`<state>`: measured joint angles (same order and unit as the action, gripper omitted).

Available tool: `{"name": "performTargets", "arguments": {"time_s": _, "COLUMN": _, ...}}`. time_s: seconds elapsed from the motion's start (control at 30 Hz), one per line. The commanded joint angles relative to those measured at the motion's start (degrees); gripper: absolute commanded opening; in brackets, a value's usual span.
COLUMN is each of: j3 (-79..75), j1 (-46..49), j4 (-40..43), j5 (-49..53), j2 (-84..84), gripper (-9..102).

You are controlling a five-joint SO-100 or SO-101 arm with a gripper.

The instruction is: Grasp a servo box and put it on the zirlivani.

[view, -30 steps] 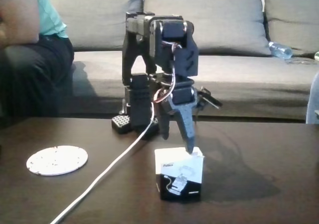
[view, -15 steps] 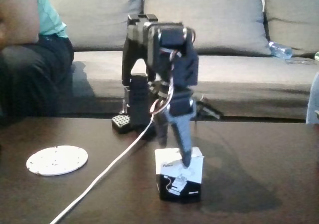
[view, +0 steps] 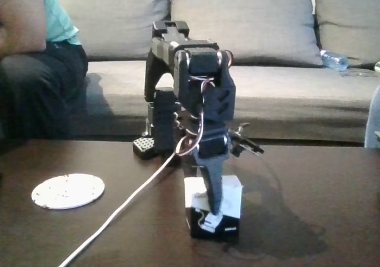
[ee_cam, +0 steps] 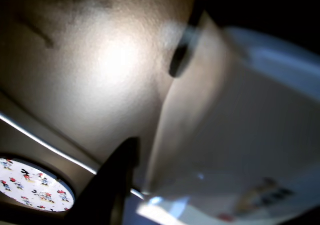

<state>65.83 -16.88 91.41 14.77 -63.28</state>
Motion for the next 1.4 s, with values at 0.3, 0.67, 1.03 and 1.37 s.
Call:
{"name": "performTargets", "arguments": {"time_s": 0.3, "j3": -2.5, "j1": -0.1, "j4": 0.6, "j5": 0.0, "j2": -0.9, "gripper": 14}}
{"name": "performTargets", "arguments": {"time_s": 0.67, "j3": -7.9, "j1": 1.6, "j4": 7.6, "j5": 0.6, "j2": -4.3, "gripper": 14}}
{"name": "performTargets", "arguments": {"time_s": 1.03, "j3": -10.2, "j1": 14.0, "j4": 12.4, "j5": 7.9, "j2": -15.1, "gripper": 14}}
{"name": "performTargets", "arguments": {"time_s": 1.37, "j3": 0.5, "j1": 36.7, "j4": 12.4, "j5": 17.0, "j2": -24.3, "gripper": 14}}
